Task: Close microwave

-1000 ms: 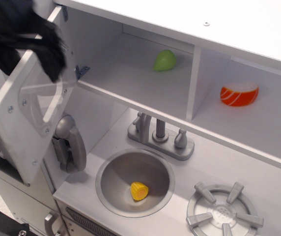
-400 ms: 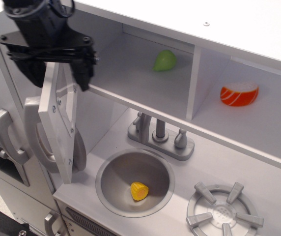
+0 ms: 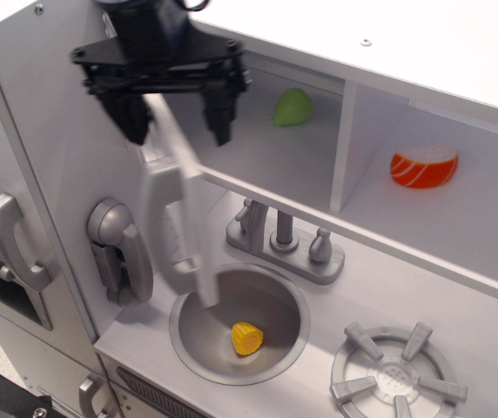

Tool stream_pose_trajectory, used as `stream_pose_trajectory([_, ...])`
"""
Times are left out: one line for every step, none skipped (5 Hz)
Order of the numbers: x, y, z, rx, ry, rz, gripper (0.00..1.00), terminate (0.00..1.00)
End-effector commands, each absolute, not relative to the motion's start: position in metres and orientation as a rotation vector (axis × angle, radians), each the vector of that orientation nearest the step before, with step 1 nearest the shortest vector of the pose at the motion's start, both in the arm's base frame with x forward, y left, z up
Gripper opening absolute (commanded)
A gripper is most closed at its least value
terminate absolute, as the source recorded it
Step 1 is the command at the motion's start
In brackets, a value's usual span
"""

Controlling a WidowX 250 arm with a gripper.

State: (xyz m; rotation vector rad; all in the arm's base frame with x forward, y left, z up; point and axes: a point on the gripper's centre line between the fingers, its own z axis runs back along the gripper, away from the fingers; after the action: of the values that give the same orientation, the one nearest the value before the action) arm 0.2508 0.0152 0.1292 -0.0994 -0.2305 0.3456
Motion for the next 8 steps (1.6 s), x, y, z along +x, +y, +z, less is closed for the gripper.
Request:
stream_pose_trajectory([0.259,-0.026,0.171,-0.216,-0.273,0.293,1.0,0.0])
stream_pose_trajectory([0.23,-0.043,0.186,-0.274,-0.223,0.224,1.0,0.0])
stream_pose_trajectory([0.183,-0.045,0.171,-0.256,-0.164,0.123,1.0,0.0])
stream_pose_trajectory([0.149,-0.025,0.141,-0.171,-0.122,0.072,1.0,0.0])
stream_pose_trajectory([0.151,0.008,0.112,-0.099,-0.124,0.12,1.0,0.0])
stream_pose_trajectory([0.17,0.04,0.083,-0.041,-0.155,0.179,1.0,0.0])
stream_pose_trajectory([0.198,0.062,0.064,0.019,-0.172,0.235,1.0,0.0])
stream_pose_trajectory([0.222,0.077,0.063,0.037,-0.203,0.282,1.0,0.0])
